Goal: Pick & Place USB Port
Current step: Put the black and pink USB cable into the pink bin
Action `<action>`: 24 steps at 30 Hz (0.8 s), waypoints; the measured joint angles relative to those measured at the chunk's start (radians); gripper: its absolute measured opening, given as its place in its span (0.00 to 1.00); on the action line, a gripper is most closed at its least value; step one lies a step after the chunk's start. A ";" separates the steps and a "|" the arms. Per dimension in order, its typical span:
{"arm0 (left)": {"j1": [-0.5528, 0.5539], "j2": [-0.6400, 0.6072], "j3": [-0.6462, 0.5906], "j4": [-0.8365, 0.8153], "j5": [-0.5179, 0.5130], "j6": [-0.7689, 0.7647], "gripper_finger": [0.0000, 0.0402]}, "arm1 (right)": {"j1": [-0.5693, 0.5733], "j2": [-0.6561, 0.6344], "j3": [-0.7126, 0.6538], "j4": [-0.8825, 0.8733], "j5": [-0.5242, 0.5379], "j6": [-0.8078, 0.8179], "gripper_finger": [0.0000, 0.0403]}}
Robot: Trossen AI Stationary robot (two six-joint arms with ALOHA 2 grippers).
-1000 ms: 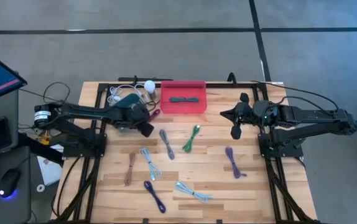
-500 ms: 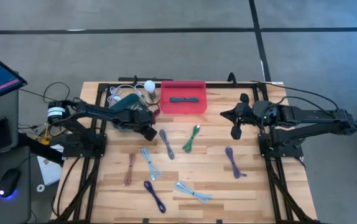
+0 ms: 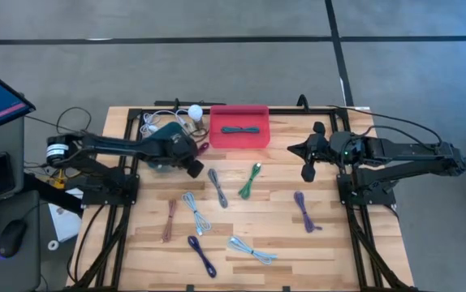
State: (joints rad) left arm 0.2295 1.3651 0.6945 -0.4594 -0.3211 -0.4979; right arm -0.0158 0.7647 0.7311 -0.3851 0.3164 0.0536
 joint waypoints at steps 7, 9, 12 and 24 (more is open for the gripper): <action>0.035 -0.036 0.000 0.002 0.081 0.004 0.15 | 0.000 0.000 0.000 -0.008 0.000 0.000 0.00; 0.041 -0.046 0.000 0.016 0.117 -0.004 0.15 | 0.000 0.000 0.000 -0.011 0.000 0.000 0.00; 0.044 -0.060 0.000 0.049 0.146 0.004 0.15 | 0.000 0.000 0.000 -0.019 0.000 0.000 0.00; 0.042 -0.036 -0.005 0.054 0.052 0.037 0.18 | 0.000 0.000 0.000 -0.036 0.000 0.000 0.00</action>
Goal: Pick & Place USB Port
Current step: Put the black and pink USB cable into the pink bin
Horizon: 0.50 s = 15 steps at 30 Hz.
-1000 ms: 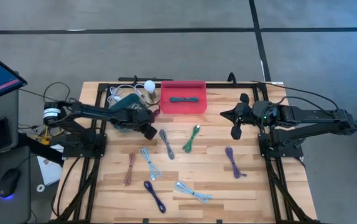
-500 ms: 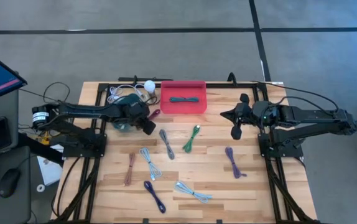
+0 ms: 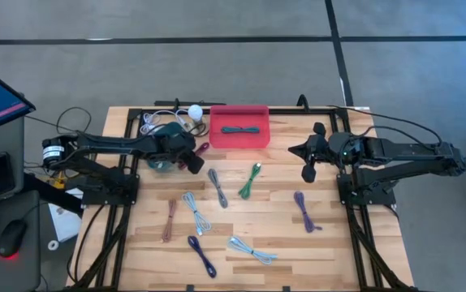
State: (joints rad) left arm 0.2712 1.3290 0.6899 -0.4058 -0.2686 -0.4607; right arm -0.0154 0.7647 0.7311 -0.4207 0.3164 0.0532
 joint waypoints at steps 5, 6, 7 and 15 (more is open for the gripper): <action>-0.002 0.016 0.000 -0.005 0.011 -0.017 0.23 | -0.001 0.000 0.000 0.002 0.000 0.000 0.00; -0.002 0.021 0.000 -0.010 0.012 -0.022 0.24 | -0.003 0.000 0.000 0.001 0.000 0.000 0.00; -0.004 0.026 0.001 -0.012 0.013 -0.024 0.24 | -0.005 0.000 0.000 0.001 0.000 0.000 0.00; -0.006 0.090 0.001 -0.048 0.015 -0.071 0.26 | -0.006 0.000 0.000 0.001 0.000 0.000 0.00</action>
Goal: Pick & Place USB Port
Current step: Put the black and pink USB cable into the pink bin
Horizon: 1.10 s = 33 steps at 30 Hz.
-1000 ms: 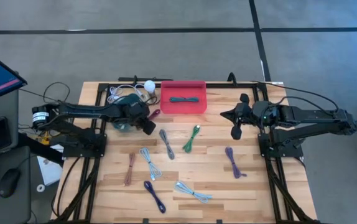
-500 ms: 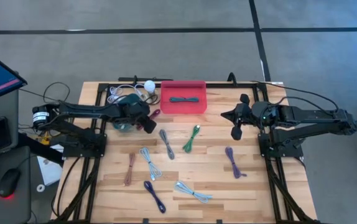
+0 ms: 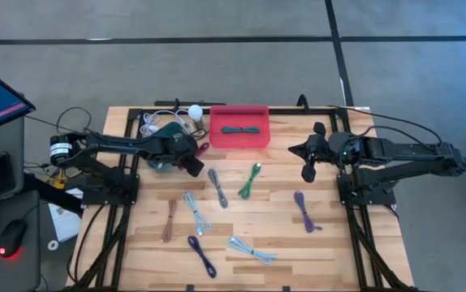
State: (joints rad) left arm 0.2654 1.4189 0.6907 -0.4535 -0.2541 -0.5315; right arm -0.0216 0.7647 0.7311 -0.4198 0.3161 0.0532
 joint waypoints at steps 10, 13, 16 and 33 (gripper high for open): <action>-0.002 0.132 0.004 0.017 -0.012 0.000 0.27 | 0.000 0.000 0.000 0.000 0.000 0.000 0.00; -0.001 0.129 0.004 0.018 -0.013 0.003 0.26 | 0.000 0.000 0.000 0.000 0.000 0.000 0.00; -0.002 0.120 0.002 0.021 -0.008 0.003 0.24 | 0.000 0.000 0.000 0.000 0.000 0.000 0.00; -0.093 0.097 -0.003 0.019 -0.013 0.003 0.02 | 0.000 0.000 0.000 0.000 0.000 0.000 0.00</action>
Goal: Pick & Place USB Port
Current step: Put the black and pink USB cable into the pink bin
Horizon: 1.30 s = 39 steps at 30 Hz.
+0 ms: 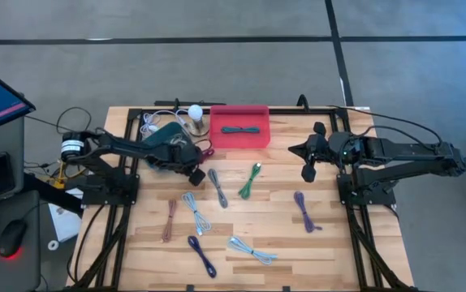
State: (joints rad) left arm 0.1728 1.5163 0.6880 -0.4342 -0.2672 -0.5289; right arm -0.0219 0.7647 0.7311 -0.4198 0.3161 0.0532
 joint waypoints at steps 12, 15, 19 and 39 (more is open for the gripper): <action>-0.125 -0.274 0.001 0.007 -0.107 0.001 0.01 | 0.000 0.000 0.000 0.000 0.000 0.000 0.00; -0.146 -0.356 0.001 0.014 -0.138 0.028 0.01 | 0.000 0.000 0.000 0.000 0.000 0.000 0.00; -0.141 -0.428 0.001 0.091 -0.160 0.105 0.01 | 0.000 0.000 0.000 0.001 0.000 0.000 0.00; 0.130 -0.130 0.258 0.234 0.000 0.461 0.01 | 0.000 0.000 0.000 0.010 0.001 0.027 0.00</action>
State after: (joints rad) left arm 0.3026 1.3864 0.9455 -0.2005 -0.2672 -0.0681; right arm -0.0223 0.7647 0.7311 -0.4103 0.3172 0.0799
